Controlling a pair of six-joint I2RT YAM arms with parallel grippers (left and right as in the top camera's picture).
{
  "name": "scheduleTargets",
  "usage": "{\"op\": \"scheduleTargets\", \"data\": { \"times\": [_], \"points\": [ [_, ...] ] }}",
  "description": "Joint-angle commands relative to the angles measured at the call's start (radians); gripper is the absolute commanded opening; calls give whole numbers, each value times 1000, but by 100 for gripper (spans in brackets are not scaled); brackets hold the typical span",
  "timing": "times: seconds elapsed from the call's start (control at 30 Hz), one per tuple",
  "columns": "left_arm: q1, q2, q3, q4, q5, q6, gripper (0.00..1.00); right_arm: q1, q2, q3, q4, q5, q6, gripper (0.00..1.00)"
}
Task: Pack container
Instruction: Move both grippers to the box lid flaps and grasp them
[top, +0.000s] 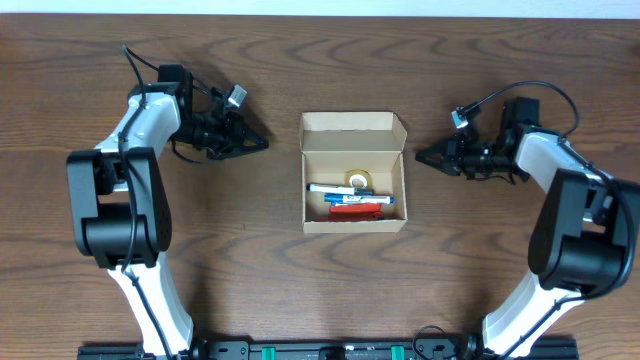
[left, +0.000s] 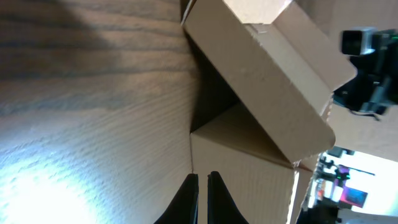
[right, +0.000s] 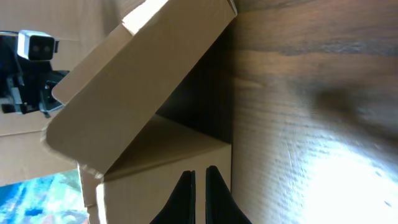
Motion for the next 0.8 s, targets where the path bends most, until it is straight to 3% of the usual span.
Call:
{"op": "scheduleTargets", "data": {
  "times": [0.0,0.37,0.77],
  "points": [
    [-2,34,-5,23,96,-1,6,35,39,-8,36,-44,48,1],
    [-25,118,-5,94,101,-102,6,100,79,-8,194,-45,178,1],
    [-45,130,-5,113,102,-114,6,110,80,-8,280,-59,220,1]
  ]
}}
